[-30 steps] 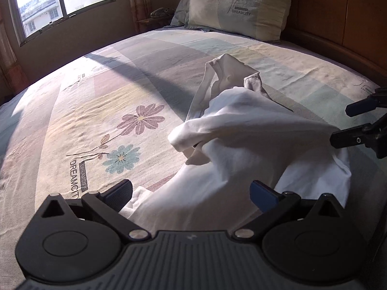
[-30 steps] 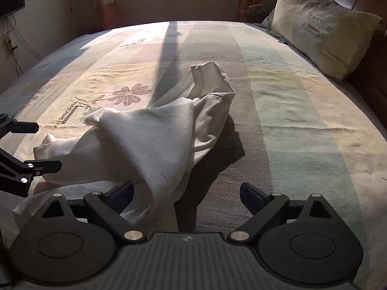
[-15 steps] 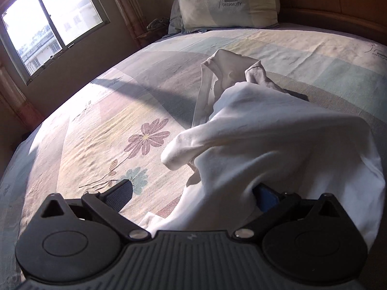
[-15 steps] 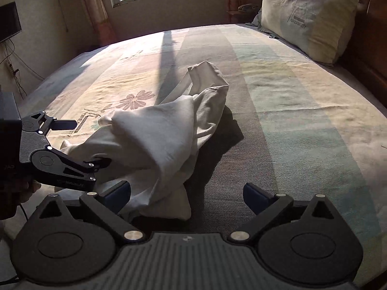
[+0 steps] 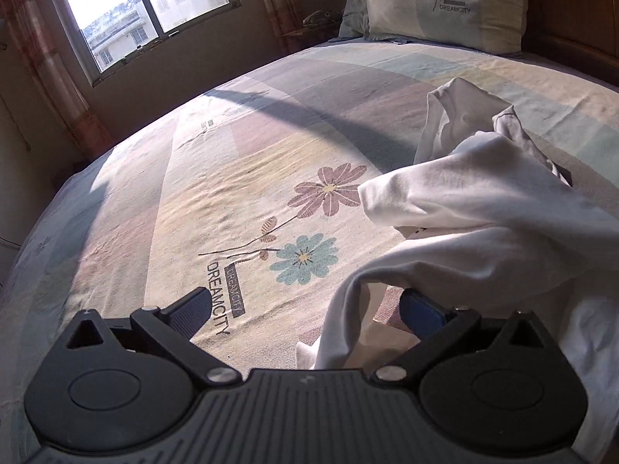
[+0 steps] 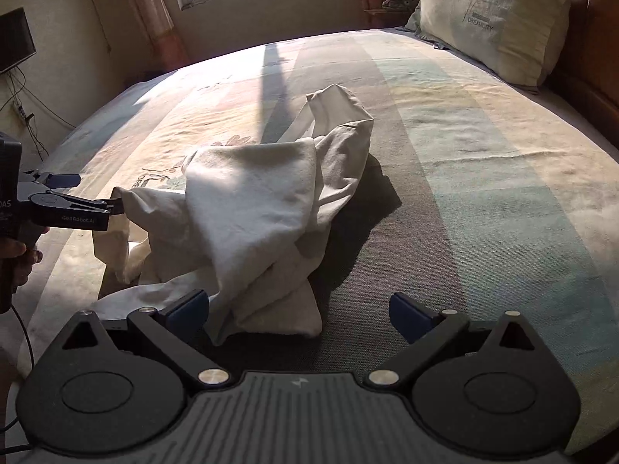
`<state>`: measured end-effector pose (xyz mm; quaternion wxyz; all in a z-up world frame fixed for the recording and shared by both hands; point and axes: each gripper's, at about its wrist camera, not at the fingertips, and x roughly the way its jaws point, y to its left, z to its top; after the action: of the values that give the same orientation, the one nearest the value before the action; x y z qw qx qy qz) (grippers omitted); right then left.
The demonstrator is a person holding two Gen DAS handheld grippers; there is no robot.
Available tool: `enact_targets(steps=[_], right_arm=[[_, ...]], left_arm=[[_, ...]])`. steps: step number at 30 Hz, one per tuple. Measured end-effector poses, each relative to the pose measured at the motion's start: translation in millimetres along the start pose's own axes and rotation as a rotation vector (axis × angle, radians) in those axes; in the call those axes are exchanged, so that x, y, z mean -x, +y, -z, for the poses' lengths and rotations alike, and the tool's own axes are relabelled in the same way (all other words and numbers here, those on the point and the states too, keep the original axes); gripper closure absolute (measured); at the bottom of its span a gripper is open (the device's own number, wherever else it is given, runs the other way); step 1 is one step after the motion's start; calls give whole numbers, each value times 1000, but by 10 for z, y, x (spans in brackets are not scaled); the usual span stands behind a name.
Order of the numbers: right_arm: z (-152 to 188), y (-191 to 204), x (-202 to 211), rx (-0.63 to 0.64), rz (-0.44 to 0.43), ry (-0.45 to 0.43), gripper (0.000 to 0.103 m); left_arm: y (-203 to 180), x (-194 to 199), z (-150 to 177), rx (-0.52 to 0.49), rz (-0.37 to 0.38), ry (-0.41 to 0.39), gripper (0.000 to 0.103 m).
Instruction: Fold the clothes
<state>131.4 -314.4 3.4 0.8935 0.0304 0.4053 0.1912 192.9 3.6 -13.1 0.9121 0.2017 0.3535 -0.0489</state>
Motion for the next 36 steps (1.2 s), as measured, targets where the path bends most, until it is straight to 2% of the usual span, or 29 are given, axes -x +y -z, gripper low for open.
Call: enact_targets(steps=[2, 5, 8, 11, 14, 18, 20, 24, 29, 36], right_arm=[[-8, 47, -13, 9, -8, 3, 1], [-19, 114, -32, 22, -19, 7, 1], [-16, 154, -40, 27, -18, 10, 1], [-11, 195, -39, 36, -18, 10, 1], [-3, 238, -59, 52, -9, 16, 1], [3, 261, -94, 52, -15, 25, 1], [1, 275, -97, 59, -12, 26, 1], [-3, 304, -105, 73, -5, 29, 1], [-5, 335, -141, 76, -10, 35, 0], [-2, 393, -204, 102, 1, 56, 0]], left_arm=[[-151, 0, 26, -90, 21, -4, 1], [-391, -153, 47, -237, -14, 27, 1], [-461, -230, -8, -268, -78, -11, 1], [-402, -253, -95, -233, -148, -49, 0], [-318, -369, -131, -222, -212, -32, 1], [-137, -413, -142, -131, -234, -54, 0], [48, -383, -151, -50, -260, -66, 0], [523, -362, -166, 18, -425, -66, 0], [1220, -402, -157, 133, -517, -30, 0], [1941, -614, -98, 233, -628, 59, 0]])
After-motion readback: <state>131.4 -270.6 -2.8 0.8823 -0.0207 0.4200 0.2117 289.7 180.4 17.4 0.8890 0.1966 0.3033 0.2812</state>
